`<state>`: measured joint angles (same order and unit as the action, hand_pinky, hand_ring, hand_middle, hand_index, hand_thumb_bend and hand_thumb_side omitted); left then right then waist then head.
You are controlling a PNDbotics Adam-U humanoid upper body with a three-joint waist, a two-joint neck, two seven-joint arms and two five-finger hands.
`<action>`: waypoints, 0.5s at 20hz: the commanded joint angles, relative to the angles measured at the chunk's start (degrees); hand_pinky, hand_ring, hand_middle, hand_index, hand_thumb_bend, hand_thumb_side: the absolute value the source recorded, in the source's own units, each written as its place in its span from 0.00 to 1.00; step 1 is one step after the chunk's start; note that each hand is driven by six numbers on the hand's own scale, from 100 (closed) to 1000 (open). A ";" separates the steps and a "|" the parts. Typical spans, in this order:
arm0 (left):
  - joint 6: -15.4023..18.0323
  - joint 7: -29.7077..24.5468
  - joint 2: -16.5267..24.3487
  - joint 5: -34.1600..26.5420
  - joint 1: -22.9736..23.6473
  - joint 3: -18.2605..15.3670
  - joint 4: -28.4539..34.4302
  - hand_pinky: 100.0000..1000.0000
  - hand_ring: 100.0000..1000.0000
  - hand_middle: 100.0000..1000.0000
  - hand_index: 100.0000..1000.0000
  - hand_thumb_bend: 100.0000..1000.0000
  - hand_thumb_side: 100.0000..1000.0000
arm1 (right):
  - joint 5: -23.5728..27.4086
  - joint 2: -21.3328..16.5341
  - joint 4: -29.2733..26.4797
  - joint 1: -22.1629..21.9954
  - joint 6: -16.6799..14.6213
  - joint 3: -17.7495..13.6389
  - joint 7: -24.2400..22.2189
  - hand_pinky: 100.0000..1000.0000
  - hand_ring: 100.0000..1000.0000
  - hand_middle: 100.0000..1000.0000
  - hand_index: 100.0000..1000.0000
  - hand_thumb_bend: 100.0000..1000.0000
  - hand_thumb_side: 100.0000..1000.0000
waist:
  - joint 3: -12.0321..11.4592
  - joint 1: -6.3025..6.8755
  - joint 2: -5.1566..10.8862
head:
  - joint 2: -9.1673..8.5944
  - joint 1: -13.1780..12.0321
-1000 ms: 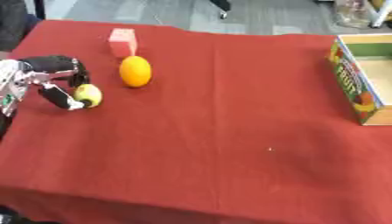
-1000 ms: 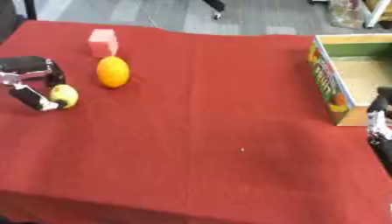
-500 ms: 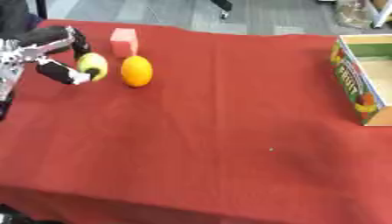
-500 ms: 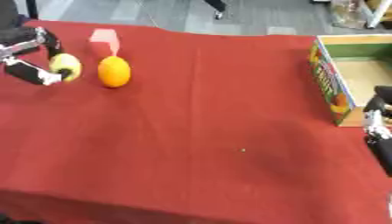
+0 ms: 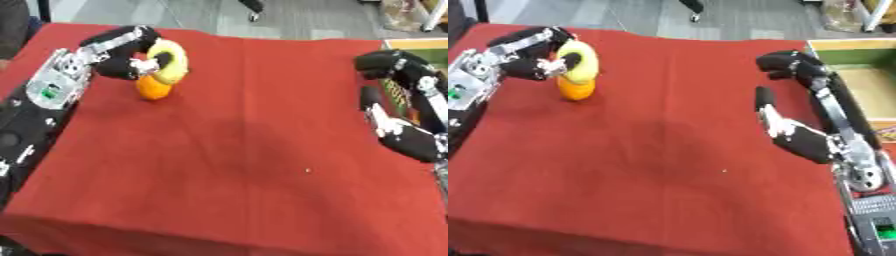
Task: Pick up the objects with one hand, pass them to the other hand, and then place them into the box on the other side of the table.
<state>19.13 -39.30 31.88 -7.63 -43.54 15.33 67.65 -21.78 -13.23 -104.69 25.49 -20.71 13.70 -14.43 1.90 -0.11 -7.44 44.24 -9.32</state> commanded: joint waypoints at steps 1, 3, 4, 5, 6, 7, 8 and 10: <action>-1.67 -2.57 -1.19 -3.54 -2.31 2.84 -0.52 0.61 0.41 0.32 0.45 0.00 0.55 | -1.41 -0.63 0.17 3.61 -3.22 2.86 -5.21 0.70 0.73 0.69 0.78 0.00 0.44 | -0.12 0.30 1.97 | -0.12 0.47; -2.88 -3.28 -2.34 -5.47 -3.02 4.34 -1.14 0.61 0.41 0.32 0.45 0.00 0.56 | -2.76 -0.59 0.78 5.63 -5.20 4.38 -6.98 0.71 0.72 0.68 0.79 0.00 0.43 | -0.17 0.32 1.90 | -0.12 0.73; -3.45 -3.45 -2.82 -6.36 -3.25 4.82 -1.17 0.61 0.41 0.32 0.45 0.00 0.56 | -3.55 -0.57 1.09 6.40 -6.09 4.98 -7.56 0.71 0.72 0.68 0.79 0.00 0.42 | -0.23 0.31 1.87 | -0.12 0.87; -3.96 -3.56 -3.26 -7.11 -3.41 5.13 -1.05 0.62 0.41 0.32 0.44 0.00 0.56 | -4.40 -0.53 1.35 7.03 -6.91 5.47 -7.93 0.71 0.71 0.67 0.80 0.00 0.40 | -0.29 0.30 1.85 | -0.12 0.95; -4.57 -3.71 -3.77 -7.85 -3.55 5.40 -0.89 0.62 0.41 0.32 0.44 0.00 0.57 | -5.50 -0.49 1.56 7.64 -7.79 5.93 -8.24 0.71 0.71 0.67 0.80 0.00 0.40 | -0.36 0.30 1.83 | -0.12 0.99; -5.25 -3.91 -4.26 -8.53 -3.67 5.67 -0.74 0.62 0.41 0.32 0.44 0.00 0.57 | -6.80 -0.45 1.73 8.09 -8.63 6.29 -8.44 0.71 0.70 0.66 0.81 0.00 0.38 | -0.42 0.29 1.82 | -0.12 0.99; -5.99 -4.23 -4.71 -9.32 -3.77 5.97 -0.61 0.62 0.41 0.32 0.44 0.00 0.57 | -8.21 -0.38 1.86 8.43 -9.45 6.56 -8.51 0.71 0.70 0.66 0.81 0.00 0.38 | -0.45 0.29 1.81 | -0.12 1.01; -7.30 -5.01 -5.29 -10.19 -3.96 6.64 -0.17 0.62 0.41 0.32 0.45 0.00 0.57 | -11.41 -0.28 2.00 8.91 -10.97 6.95 -8.23 0.71 0.69 0.65 0.82 0.00 0.36 | -0.49 0.25 1.78 | -0.12 1.09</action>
<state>12.64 -43.99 26.20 -16.74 -46.05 21.80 66.42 -31.46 -13.24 -102.35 33.33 -30.65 20.56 -22.64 1.47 -0.11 -7.44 44.24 -8.42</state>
